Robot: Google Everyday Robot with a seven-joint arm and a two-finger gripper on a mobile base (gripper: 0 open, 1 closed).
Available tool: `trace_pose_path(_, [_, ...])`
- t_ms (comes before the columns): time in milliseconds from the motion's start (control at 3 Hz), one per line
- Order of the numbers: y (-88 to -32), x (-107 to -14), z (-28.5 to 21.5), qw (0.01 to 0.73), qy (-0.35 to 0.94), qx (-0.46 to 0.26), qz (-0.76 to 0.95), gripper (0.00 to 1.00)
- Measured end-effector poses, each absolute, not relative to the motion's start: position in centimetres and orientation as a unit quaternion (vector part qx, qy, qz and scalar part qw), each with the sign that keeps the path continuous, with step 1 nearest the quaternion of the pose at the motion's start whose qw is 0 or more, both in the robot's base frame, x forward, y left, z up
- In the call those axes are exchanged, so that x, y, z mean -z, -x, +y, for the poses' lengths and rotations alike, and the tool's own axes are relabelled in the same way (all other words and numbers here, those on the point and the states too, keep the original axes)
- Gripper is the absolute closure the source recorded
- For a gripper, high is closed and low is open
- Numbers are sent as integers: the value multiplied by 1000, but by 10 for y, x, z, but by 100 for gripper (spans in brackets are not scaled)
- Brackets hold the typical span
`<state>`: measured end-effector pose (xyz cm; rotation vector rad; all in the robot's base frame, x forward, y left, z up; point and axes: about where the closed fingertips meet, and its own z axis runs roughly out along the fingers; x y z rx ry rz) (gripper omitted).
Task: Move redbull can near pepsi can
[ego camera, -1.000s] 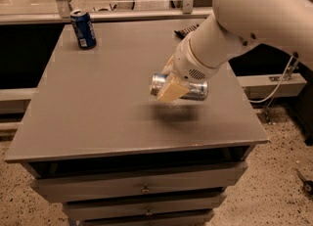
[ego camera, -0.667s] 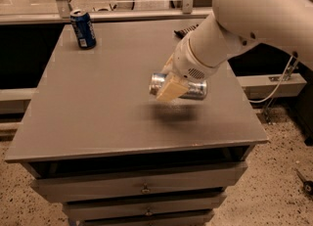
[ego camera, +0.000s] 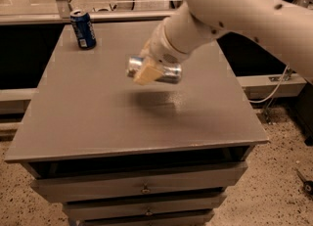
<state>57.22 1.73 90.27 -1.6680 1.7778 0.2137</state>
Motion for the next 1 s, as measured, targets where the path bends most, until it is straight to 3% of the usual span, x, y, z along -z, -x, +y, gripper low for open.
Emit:
trace_pose_path(667, [-697,-929,104,430,618,-83,653,100])
trace_pose_path(1000, [-739,-918,129,441,606,-90,656,100])
